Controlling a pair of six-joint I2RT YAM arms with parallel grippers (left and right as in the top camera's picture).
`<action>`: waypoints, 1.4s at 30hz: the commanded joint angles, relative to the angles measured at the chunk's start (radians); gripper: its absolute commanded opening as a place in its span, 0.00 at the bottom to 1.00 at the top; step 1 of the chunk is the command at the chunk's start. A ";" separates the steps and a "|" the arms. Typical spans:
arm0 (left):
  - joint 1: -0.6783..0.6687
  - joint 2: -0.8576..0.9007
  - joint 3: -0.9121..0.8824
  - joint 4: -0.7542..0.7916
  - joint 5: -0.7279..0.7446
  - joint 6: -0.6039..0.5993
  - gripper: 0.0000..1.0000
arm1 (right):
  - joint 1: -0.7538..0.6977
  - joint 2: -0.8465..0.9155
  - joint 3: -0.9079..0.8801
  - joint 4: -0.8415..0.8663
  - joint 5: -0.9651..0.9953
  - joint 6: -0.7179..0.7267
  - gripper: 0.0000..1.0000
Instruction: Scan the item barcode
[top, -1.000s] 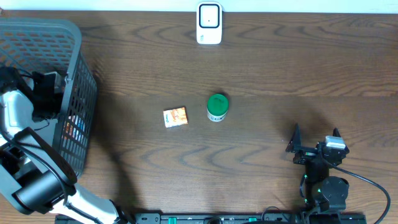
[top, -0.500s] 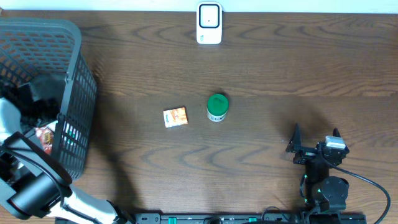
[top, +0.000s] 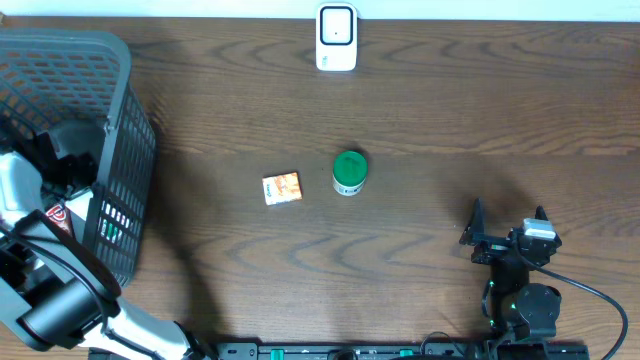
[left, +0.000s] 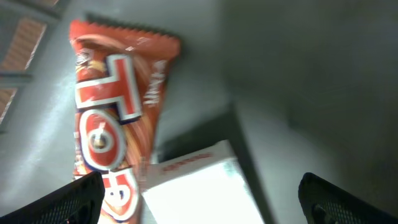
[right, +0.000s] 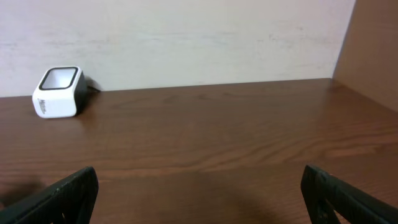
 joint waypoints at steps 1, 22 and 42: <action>-0.011 -0.087 -0.008 -0.006 -0.069 -0.229 0.98 | -0.006 -0.004 -0.001 -0.004 -0.002 0.010 0.99; -0.043 -0.097 -0.116 -0.122 -0.137 -0.658 0.98 | -0.006 -0.004 -0.001 -0.005 -0.002 0.010 0.99; -0.043 -0.096 -0.391 0.195 -0.132 -0.659 0.57 | -0.006 -0.004 -0.001 -0.004 -0.002 0.010 0.99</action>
